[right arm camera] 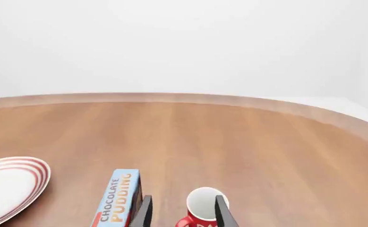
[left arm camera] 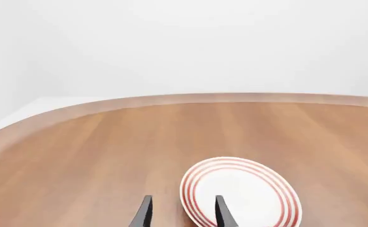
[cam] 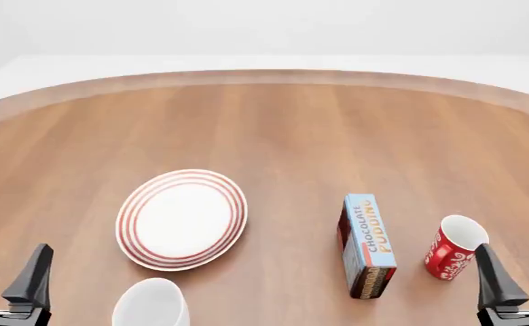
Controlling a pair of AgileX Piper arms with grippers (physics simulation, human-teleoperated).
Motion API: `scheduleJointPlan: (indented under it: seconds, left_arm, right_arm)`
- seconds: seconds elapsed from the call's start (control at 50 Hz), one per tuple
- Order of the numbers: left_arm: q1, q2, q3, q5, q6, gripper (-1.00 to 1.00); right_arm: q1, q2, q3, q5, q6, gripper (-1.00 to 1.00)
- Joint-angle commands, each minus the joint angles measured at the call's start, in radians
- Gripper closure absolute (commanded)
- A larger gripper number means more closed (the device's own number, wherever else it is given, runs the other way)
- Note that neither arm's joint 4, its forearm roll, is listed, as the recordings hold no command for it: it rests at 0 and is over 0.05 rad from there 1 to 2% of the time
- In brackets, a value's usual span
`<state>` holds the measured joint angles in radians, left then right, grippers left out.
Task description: Pick up the white mug and put it on the plate, and put the chocolate pudding to the right of the plate.
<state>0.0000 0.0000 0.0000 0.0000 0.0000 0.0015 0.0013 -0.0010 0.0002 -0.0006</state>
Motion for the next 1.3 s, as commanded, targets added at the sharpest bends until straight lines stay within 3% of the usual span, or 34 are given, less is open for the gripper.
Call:
scheduleJointPlan:
  seconds: [0.02, 0.22, 0.64, 0.76, 1.04, 1.3]
  left_arm:
    - [0.0, 0.0, 0.0, 0.0, 0.0, -1.0]
    - [0.0, 0.0, 0.0, 0.0, 0.0, -1.0]
    - [0.0, 0.0, 0.0, 0.0, 0.0, -1.0]
    - [0.0, 0.0, 0.0, 0.0, 0.0, -1.0]
    - [0.0, 0.0, 0.0, 0.0, 0.0, -1.0]
    - [0.0, 0.0, 0.0, 0.0, 0.0, -1.0]
  right_arm:
    - [0.003, 0.005, -0.002, 0.002, 0.0, -1.0]
    - [0.028, 0.021, -0.008, 0.002, -0.014, -1.0]
    - [0.133, 0.009, -0.111, 0.125, -0.069, -1.0]
    - [0.168, 0.018, -0.175, 0.169, -0.117, -1.0]
    - [0.257, 0.149, -0.258, 0.137, -0.146, -1.0]
    - [0.322, 0.283, -0.391, 0.192, -0.157, -1.0]
